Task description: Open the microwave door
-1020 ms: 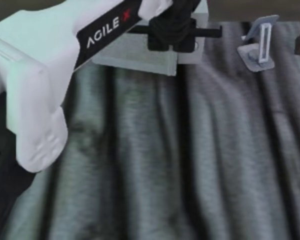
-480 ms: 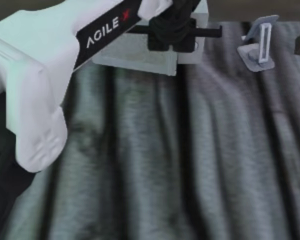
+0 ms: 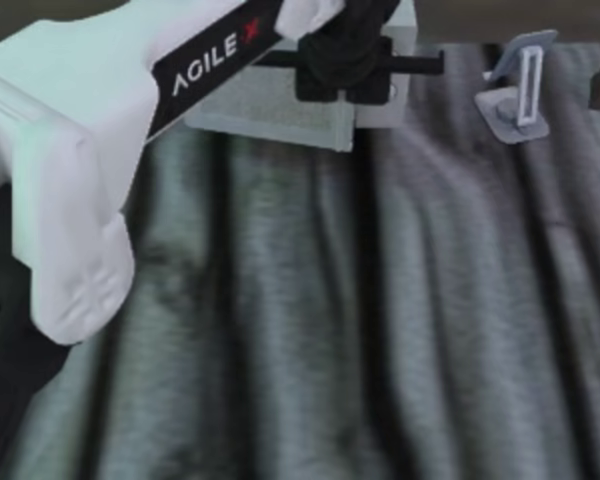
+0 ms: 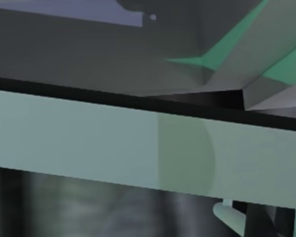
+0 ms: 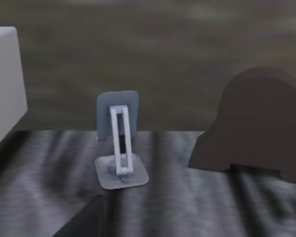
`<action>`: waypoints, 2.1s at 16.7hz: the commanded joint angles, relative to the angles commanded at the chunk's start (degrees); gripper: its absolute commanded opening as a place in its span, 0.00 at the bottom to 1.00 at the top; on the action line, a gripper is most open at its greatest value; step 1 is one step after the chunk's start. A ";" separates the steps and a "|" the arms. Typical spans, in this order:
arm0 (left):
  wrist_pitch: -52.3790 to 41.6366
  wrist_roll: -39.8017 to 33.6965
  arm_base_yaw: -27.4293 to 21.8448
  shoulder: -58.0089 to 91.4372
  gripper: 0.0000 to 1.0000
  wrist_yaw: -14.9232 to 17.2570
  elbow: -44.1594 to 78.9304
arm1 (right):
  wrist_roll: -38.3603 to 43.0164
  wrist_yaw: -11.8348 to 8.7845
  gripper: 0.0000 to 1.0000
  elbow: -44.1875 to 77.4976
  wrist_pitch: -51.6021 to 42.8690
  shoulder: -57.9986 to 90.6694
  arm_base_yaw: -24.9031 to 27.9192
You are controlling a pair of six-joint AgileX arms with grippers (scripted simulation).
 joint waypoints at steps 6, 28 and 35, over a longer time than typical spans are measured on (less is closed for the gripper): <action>0.00 0.00 0.00 0.00 0.00 0.00 0.00 | 0.00 0.00 1.00 0.00 0.00 0.00 0.00; 7.47 5.82 0.54 -8.01 0.00 2.80 -14.07 | 0.00 0.00 1.00 0.00 0.00 0.00 0.00; 7.47 5.82 0.54 -8.01 0.00 2.80 -14.07 | 0.00 0.00 1.00 0.00 0.00 0.00 0.00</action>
